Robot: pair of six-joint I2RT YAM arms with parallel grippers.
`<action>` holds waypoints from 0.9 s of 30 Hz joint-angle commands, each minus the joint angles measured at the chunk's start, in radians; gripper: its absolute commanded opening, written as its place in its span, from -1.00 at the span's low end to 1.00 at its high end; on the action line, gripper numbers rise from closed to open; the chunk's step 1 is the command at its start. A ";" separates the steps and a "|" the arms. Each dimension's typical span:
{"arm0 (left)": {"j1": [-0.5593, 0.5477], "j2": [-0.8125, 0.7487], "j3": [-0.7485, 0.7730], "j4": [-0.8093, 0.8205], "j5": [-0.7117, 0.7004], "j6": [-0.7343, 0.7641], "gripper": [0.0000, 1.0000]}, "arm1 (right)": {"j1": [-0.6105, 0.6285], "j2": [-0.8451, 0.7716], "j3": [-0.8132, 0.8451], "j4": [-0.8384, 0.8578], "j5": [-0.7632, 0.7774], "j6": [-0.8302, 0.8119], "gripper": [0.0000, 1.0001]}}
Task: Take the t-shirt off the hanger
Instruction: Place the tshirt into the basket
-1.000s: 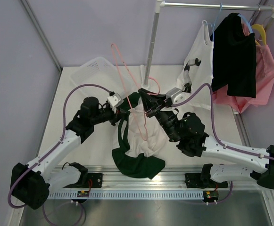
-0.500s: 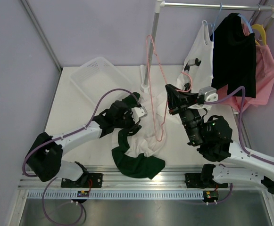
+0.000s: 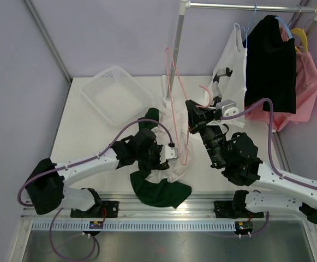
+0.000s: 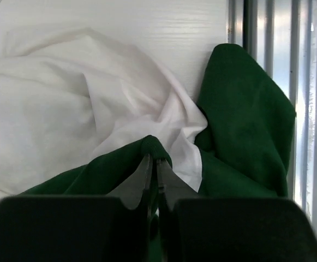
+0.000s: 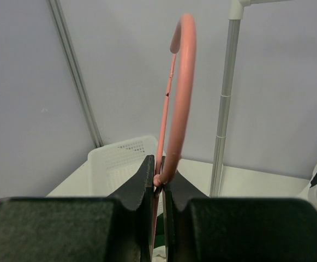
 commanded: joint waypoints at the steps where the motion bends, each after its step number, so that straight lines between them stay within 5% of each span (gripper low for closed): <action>1: -0.018 -0.053 -0.008 -0.001 0.072 0.039 -0.81 | 0.009 -0.011 0.044 0.042 0.033 -0.007 -1.00; 5: -0.021 -0.033 -0.011 0.014 0.021 0.043 -0.14 | 0.009 -0.031 0.031 0.049 0.039 -0.007 -1.00; 6: -0.021 -0.030 -0.011 0.016 0.005 0.040 0.08 | 0.007 -0.036 0.028 0.048 0.047 -0.006 -1.00; 7: -0.021 -0.030 -0.012 0.023 -0.006 0.036 0.51 | 0.009 -0.040 0.027 0.046 0.051 -0.009 -1.00; 9: -0.021 -0.033 -0.032 0.060 -0.046 0.023 0.93 | 0.009 -0.057 0.024 0.039 0.074 -0.016 -1.00; 27: -0.041 0.142 -0.025 0.290 -0.252 -0.158 0.97 | 0.009 -0.284 -0.022 -0.118 0.123 0.023 -1.00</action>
